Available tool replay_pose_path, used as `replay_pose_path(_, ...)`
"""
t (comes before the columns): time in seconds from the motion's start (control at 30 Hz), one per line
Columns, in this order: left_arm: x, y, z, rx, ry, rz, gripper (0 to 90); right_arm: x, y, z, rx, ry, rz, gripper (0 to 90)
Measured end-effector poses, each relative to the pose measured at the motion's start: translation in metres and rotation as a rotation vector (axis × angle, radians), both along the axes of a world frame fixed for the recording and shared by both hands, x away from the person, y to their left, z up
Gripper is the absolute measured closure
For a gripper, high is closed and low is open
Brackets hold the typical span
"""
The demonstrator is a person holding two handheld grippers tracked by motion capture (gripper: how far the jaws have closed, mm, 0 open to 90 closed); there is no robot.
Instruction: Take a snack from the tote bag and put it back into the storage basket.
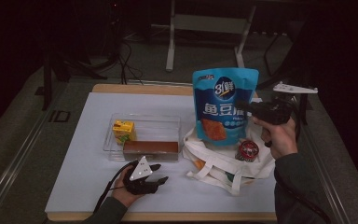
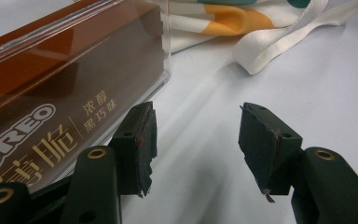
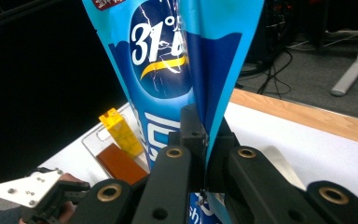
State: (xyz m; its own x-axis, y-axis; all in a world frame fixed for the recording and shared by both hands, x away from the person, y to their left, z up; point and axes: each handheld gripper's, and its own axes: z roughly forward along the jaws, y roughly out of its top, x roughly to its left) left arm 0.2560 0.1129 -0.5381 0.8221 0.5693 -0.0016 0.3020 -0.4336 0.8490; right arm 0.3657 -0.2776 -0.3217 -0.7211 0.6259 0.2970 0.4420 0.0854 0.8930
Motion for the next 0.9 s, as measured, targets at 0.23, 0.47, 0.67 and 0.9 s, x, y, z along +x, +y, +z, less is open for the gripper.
replay_pose_path(0.23, 0.0, 0.0, 0.0, 0.0, 0.0, -0.001, 45.9, 0.003, 0.015, 0.004, 0.004, -0.003, 0.019, 89.6)
replay_pose_path(0.47, 0.001, 0.0, 0.0, -0.001, 0.003, -0.002, 46.0, 0.005, 0.028, 0.008, 0.022, -0.005, 0.035, 89.6)
replay_pose_path(0.67, 0.001, 0.0, 0.0, -0.002, 0.004, -0.003, 46.0, 0.007, 0.041, 0.013, 0.035, -0.009, 0.049, 89.6)
replay_pose_path(0.9, 0.001, 0.0, 0.0, -0.002, 0.007, -0.002, 46.1, 0.013, 0.055, 0.018, 0.05, -0.014, 0.058, 89.6)
